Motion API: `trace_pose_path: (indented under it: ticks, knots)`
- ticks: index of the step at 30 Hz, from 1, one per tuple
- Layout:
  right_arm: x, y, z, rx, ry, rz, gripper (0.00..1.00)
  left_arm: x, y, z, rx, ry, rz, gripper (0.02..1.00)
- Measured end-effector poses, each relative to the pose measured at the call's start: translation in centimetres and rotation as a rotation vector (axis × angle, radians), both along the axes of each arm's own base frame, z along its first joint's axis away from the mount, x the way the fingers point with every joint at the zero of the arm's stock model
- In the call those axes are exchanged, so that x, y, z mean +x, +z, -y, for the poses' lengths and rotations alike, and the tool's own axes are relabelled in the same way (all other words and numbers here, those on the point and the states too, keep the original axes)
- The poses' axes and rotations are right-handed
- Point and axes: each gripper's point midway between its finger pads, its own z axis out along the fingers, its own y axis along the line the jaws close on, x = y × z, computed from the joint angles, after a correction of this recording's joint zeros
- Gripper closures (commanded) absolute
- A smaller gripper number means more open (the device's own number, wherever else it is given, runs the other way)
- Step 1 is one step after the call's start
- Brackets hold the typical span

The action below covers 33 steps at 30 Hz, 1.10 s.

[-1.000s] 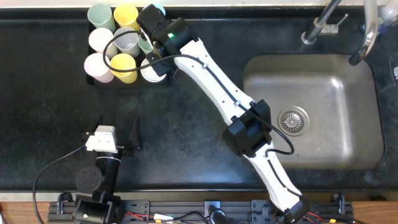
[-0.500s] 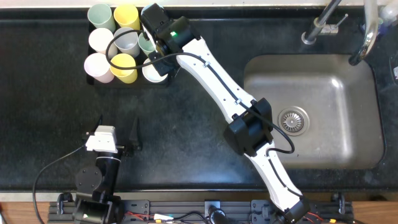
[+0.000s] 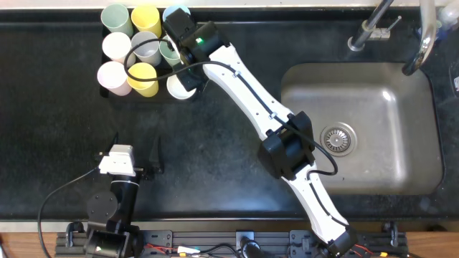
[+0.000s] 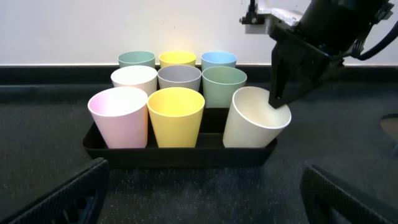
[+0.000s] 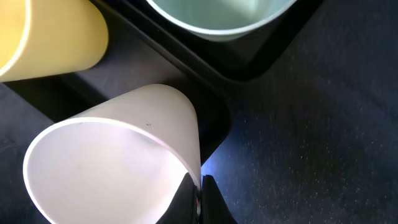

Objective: Store Cups

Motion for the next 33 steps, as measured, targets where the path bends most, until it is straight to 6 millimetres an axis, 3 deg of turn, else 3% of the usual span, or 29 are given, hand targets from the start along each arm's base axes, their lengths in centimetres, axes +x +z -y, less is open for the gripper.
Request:
trace_pose_path:
  ticks: [3, 5, 6, 7, 16, 22, 25, 30, 33]
  knots:
    - [0.0, 0.0, 0.0, 0.001, 0.0, 0.0, 0.958, 0.0, 0.0, 0.0, 0.0, 0.0, 0.0, 0.02]
    - [0.0, 0.0, 0.0, 0.002, -0.003, 0.0, 0.781, 0.0, 0.0, 0.0, 0.0, 0.0, 0.0, 0.02]
    - [0.1, 0.0, -0.1, 0.003, -0.003, 0.001, 0.588, 0.0, 0.0, 0.0, 0.0, 0.0, 0.0, 0.02]
    - [0.1, 0.1, -0.1, 0.006, -0.008, 0.004, 0.496, 0.0, 0.0, 0.0, 0.0, 0.0, 0.0, 0.023]
    - [0.6, 0.2, -0.2, 0.024, -0.012, 0.015, 0.005, 0.0, 0.0, 0.0, 0.0, 0.0, 0.0, 0.02]
    - [1.2, 0.4, -0.1, 0.032, -0.024, 0.03, 0.005, 0.0, 0.0, 0.0, 0.0, 0.0, 0.0, 0.02]
    - [2.1, 1.4, 0.1, 0.037, -0.047, 0.067, 0.003, 0.0, 0.0, 0.0, 0.0, 0.0, 0.0, 0.02]
    - [5.3, 6.1, 1.3, 0.076, -0.119, 0.214, 0.003, 0.0, 0.0, 0.0, 0.0, 0.0, 0.0, 0.023]
    - [6.7, 9.3, 3.9, 0.095, -0.18, 0.272, 0.003, 0.0, 0.0, 0.0, 0.0, 0.0, 0.0, 0.02]
